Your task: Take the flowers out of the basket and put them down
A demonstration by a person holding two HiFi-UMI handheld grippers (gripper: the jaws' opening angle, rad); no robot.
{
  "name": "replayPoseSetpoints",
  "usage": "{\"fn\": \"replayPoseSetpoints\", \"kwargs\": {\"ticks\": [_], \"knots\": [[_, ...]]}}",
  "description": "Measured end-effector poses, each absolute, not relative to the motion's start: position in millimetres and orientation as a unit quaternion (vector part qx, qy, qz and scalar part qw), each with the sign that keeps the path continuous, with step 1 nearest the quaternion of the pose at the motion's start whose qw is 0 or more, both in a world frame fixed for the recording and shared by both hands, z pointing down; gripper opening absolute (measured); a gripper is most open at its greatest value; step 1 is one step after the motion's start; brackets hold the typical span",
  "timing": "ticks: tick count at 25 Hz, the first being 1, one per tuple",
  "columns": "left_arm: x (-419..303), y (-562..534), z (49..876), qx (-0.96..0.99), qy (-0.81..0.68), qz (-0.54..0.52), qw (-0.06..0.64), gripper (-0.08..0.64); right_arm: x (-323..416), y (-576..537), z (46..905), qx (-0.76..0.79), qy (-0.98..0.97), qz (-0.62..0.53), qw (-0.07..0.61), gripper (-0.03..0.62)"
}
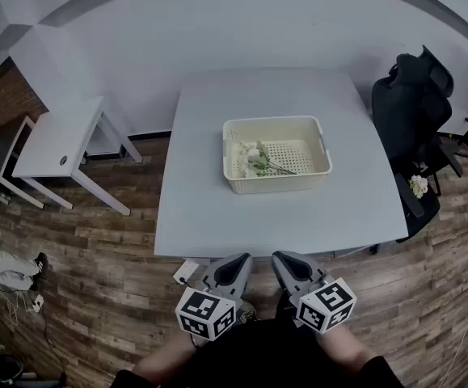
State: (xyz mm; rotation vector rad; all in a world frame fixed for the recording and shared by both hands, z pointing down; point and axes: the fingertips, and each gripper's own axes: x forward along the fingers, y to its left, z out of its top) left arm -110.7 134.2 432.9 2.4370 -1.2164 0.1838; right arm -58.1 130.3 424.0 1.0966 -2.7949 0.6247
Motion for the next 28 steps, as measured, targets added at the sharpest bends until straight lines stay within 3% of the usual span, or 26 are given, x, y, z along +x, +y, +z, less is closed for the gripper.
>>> {"fn": "replayPoseSetpoints", "kwargs": {"ticks": [28], "knots": [[-95, 124, 439, 0.869, -0.436, 0.062, 0.226, 0.006, -47, 120, 427, 0.343, -0.909, 0.233, 0.035, 0.022]]}}
